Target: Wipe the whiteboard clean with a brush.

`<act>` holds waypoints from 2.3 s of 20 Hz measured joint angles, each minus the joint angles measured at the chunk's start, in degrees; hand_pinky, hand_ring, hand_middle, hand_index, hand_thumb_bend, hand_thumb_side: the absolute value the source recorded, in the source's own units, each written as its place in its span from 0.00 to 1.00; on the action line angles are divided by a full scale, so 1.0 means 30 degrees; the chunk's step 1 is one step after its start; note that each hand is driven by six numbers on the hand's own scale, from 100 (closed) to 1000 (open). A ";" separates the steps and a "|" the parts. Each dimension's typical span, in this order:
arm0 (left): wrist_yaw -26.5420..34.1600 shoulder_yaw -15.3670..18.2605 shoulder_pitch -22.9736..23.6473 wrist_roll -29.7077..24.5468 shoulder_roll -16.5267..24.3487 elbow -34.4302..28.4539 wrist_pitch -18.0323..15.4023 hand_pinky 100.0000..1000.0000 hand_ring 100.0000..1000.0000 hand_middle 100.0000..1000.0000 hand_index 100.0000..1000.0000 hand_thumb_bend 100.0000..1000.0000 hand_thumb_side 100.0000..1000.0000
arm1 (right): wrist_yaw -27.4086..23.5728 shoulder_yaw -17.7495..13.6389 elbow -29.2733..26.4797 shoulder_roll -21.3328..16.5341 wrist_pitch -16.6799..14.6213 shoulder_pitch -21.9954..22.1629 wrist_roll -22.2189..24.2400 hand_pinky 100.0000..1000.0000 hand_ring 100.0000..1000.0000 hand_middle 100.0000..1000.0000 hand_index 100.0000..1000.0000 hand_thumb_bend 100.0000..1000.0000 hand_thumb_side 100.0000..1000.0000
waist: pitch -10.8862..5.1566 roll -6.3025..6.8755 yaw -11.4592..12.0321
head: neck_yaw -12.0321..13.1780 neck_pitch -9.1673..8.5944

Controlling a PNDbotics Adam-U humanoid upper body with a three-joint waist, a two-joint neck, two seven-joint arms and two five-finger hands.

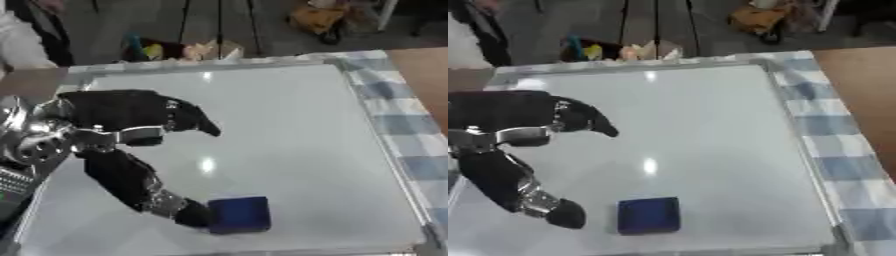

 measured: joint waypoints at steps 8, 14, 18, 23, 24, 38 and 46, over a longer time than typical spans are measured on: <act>-0.1258 -0.0454 0.0336 -0.0044 -0.1326 0.1012 -0.0111 0.81 0.89 0.70 0.89 0.48 0.88 | 0.0016 0.0002 0.0000 0.0074 0.0098 0.0329 0.0095 0.70 0.77 0.74 0.84 0.00 0.91 | -0.0199 0.0192 0.0315 | -0.0612 0.0248; -0.2109 -0.0800 0.0461 0.0020 -0.2041 0.1985 -0.0425 0.77 0.88 0.73 0.46 0.44 0.91 | -0.0012 0.0007 0.0000 0.0192 0.0214 0.0325 0.0216 0.70 0.77 0.74 0.84 0.00 0.91 | -0.0206 0.0211 0.0289 | -0.0698 0.0249; -0.2345 -0.0930 0.0456 0.0286 -0.2240 0.2383 -0.0612 0.76 0.89 0.78 0.31 0.43 0.92 | -0.0090 0.0014 0.0000 0.0316 0.0267 0.0316 0.0330 0.70 0.77 0.74 0.84 0.00 0.91 | -0.0206 0.0211 0.0203 | -0.0762 0.0223; -0.2348 -0.1067 0.0415 0.0386 -0.2480 0.2476 -0.0671 0.75 0.92 0.85 0.26 0.44 0.90 | -0.0167 0.0120 0.0000 0.0452 0.0413 0.0308 0.0583 0.70 0.77 0.73 0.84 0.00 0.91 | -0.0198 0.0212 0.0186 | -0.0782 0.0219; -0.2347 -0.1115 0.0406 0.0386 -0.2486 0.2476 -0.0671 0.75 0.92 0.85 0.25 0.44 0.89 | -0.0172 0.0122 0.0000 0.0520 0.0442 0.0307 0.0615 0.70 0.77 0.73 0.84 0.00 0.91 | -0.0196 0.0212 0.0178 | -0.0782 0.0219; -0.2020 -0.1620 0.0259 -0.0071 -0.3065 0.2046 -0.0886 0.76 0.92 0.80 0.31 0.49 0.77 | -0.0492 0.0112 0.0000 0.0653 0.0425 0.0301 0.0754 0.70 0.77 0.73 0.83 0.00 0.91 | -0.0194 0.0211 0.0049 | -0.0326 0.0691; -0.2640 -0.1978 0.0381 -0.0085 -0.3501 0.2196 -0.1352 0.76 0.92 0.77 0.30 0.46 0.73 | -0.0594 0.0112 0.0000 0.0654 0.0386 0.0300 0.0918 0.70 0.77 0.73 0.83 0.00 0.91 | -0.0194 0.0218 0.0046 | -0.0096 0.0842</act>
